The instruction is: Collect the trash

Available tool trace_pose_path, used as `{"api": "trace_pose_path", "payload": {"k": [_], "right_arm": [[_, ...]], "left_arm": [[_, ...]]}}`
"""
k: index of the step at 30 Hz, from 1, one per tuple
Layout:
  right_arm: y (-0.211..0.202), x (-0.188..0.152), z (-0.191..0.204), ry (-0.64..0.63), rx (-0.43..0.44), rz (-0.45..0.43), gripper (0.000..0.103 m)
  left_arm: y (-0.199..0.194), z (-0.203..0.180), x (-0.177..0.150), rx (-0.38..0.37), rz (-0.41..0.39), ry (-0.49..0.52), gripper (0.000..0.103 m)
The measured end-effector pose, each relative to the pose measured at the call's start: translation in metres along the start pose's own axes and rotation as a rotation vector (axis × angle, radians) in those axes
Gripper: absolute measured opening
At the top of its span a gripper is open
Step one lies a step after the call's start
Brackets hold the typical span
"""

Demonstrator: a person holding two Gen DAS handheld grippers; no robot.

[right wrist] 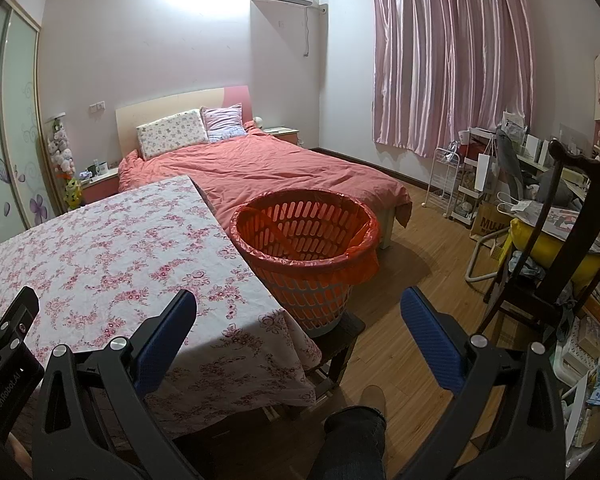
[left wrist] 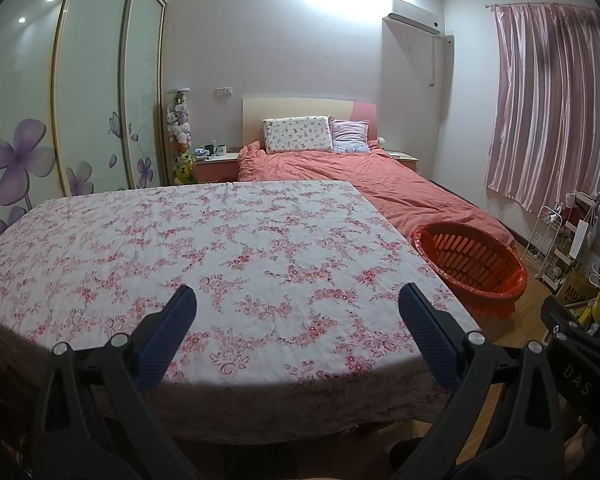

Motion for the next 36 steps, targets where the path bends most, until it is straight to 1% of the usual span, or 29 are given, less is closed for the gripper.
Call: {"api": "trace_pose_path", "payload": {"k": [36], "right_arm": [[0.0003, 0.0001, -0.0005, -0.001, 0.0, 0.001, 0.101]], "left_arm": [[0.0024, 0.0011, -0.0031, 0.005, 0.006, -0.004, 0.099]]}}
Point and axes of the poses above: each gripper's, at about its wrist camera, not at the fingertips, and y roughly the way its jaws point, z to its left, x to its top, the point moved 1 cm from there along y, roughly the way its jaws point, and after that the axes turned 7 degrees about x, right-handed, at the moved point
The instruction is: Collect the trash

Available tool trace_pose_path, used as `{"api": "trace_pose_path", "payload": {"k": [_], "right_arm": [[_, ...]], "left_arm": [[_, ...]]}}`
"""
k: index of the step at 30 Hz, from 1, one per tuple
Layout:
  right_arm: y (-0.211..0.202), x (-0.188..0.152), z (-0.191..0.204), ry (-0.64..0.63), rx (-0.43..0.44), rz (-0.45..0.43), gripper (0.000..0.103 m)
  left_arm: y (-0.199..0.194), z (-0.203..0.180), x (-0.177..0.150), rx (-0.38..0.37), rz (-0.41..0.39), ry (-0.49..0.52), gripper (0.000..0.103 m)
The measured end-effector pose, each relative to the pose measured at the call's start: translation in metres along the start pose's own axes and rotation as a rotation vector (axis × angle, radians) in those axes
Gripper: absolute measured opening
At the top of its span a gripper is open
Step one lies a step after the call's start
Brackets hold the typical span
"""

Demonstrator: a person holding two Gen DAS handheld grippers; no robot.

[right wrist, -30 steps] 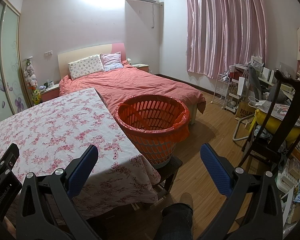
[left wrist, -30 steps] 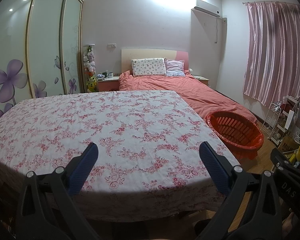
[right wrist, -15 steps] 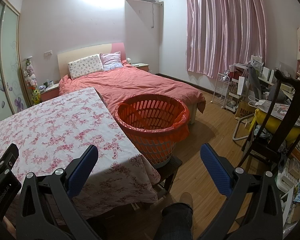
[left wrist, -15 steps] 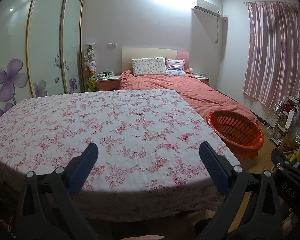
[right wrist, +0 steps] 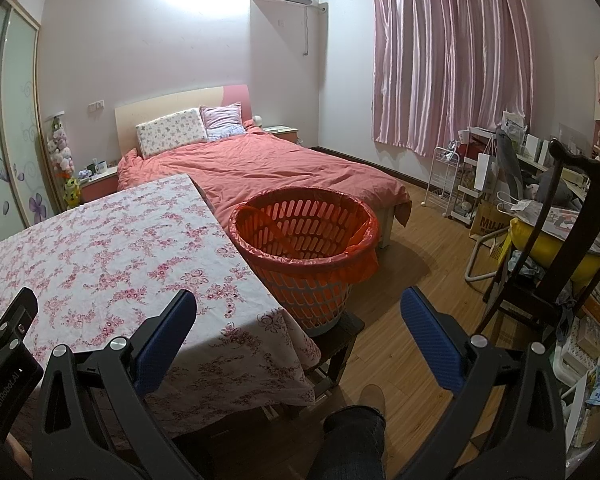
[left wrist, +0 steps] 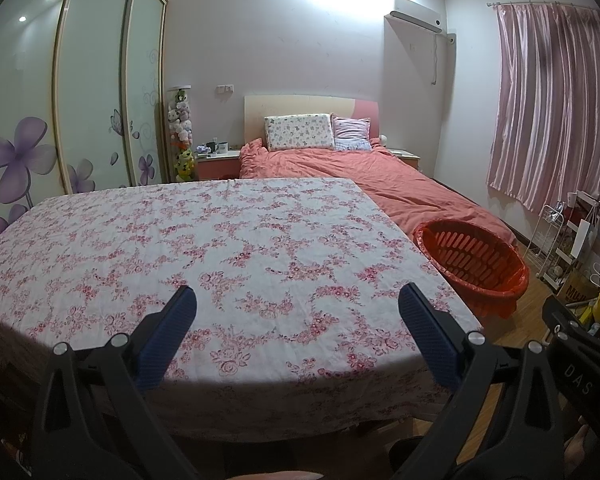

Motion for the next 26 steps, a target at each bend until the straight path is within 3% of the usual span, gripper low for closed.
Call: {"api": "trace_pose_path", "payload": {"k": [26], "right_arm": [[0.0001, 0.0001, 0.0005, 0.0, 0.0, 0.001, 0.101]], "left_arm": [[0.0021, 0.0029, -0.0055, 0.003, 0.013, -0.004, 0.099]]}}
Point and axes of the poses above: each gripper's, at about its wrist camera, not at the fingertips, and y roughly the way its jaws point, z to its left, x to its top, the point moved 1 cm from there along y, roughly the way its jaws point, and after that the axes turned 7 degrees about x, right-handed, at the moved point
